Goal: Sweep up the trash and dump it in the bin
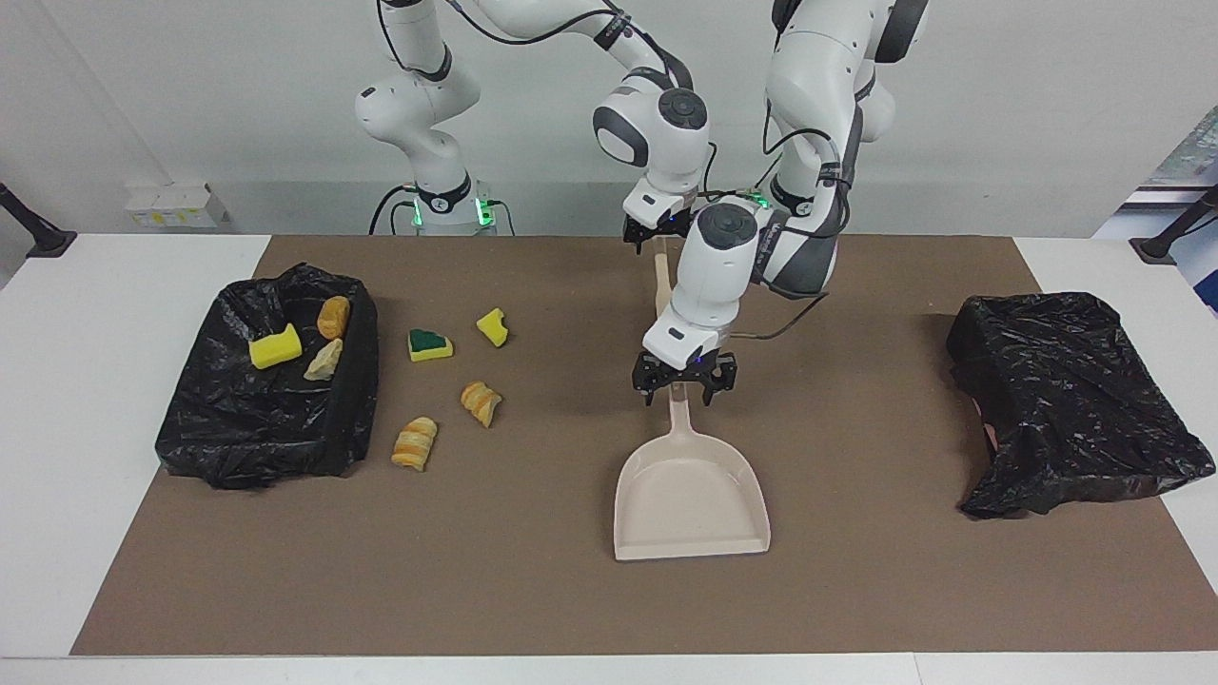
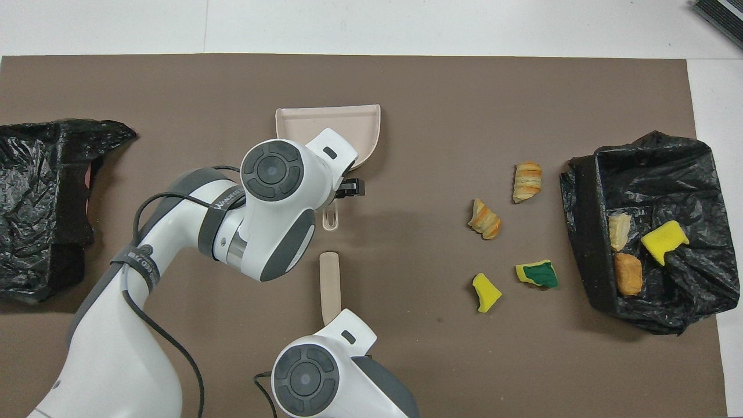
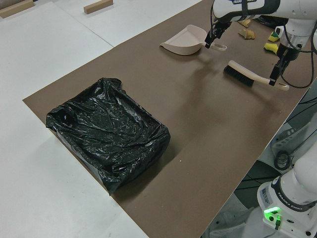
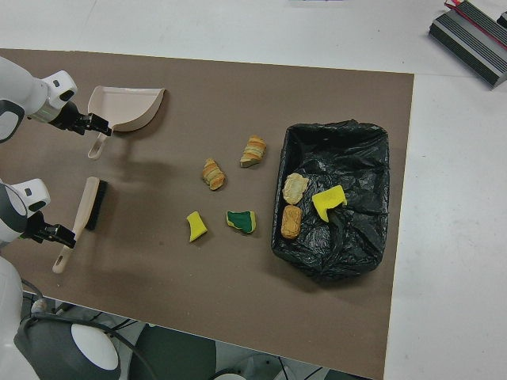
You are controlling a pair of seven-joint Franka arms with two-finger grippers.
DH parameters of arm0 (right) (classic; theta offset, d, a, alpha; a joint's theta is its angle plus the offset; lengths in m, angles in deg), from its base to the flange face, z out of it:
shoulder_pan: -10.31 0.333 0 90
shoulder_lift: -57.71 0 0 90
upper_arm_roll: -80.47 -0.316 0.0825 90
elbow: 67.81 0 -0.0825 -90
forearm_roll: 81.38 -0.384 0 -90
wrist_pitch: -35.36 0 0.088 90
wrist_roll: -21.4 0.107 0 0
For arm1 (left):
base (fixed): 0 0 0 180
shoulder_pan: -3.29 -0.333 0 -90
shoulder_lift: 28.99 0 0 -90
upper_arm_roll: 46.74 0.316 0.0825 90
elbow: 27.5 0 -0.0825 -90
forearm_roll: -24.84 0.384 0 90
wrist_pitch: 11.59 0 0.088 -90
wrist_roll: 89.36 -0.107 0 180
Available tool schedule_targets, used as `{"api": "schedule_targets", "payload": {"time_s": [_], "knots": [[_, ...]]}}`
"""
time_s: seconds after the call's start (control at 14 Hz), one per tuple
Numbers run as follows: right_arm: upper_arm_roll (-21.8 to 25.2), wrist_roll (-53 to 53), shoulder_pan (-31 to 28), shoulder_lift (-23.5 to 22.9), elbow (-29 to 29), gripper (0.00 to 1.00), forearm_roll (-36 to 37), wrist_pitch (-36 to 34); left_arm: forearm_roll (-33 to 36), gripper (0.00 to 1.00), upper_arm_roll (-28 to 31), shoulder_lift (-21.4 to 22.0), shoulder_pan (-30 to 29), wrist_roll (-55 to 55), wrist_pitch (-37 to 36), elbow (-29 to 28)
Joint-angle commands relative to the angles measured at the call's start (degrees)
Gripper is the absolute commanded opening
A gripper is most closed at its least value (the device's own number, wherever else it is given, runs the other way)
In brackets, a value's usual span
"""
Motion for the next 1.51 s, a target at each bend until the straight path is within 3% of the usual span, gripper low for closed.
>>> {"api": "schedule_targets", "payload": {"time_s": [0.0,0.07,0.14,0.22,0.29,0.5,0.79,1.22,1.43], "knots": [[0.21,0.72,0.64,2.22,3.52,1.00,-1.39,2.34,1.50,0.69,1.10,0.11,0.94,1.85,0.51,-0.54],[0.30,0.81,0.64,2.31,3.61,1.00,-1.39,2.34,1.59,0.47,1.10,0.28,0.76,1.76,0.16,-0.53],[0.30,0.81,0.64,2.22,3.61,0.88,-1.39,2.60,1.59,0.16,1.18,0.37,0.67,1.68,-1.06,-0.01],[0.30,0.81,0.56,2.22,3.70,0.63,-1.39,3.21,1.59,0.00,1.27,0.55,0.58,1.59,-1.68,0.17],[0.30,1.16,0.64,2.39,4.05,0.44,-1.39,3.48,1.68,0.00,1.27,0.64,0.15,1.07,-1.86,0.26],[0.30,1.86,0.82,3.36,6.07,0.01,-1.39,5.15,2.03,0.00,1.54,1.95,-0.73,-0.95,-2.74,0.69],[0.47,5.45,2.31,4.32,5.72,0.00,-0.16,4.63,1.85,0.00,1.54,3.80,-5.30,-17.09,-8.42,3.67],[0.82,8.89,-1.98,15.99,10.27,0.00,2.39,-4.15,0.80,0.00,1.36,3.10,-12.94,-43.90,-24.96,12.90],[0.82,7.75,-6.73,21.11,12.66,0.00,4.05,-10.64,2.11,0.00,1.54,2.92,-13.83,-63.12,-25.69,15.02]]}}
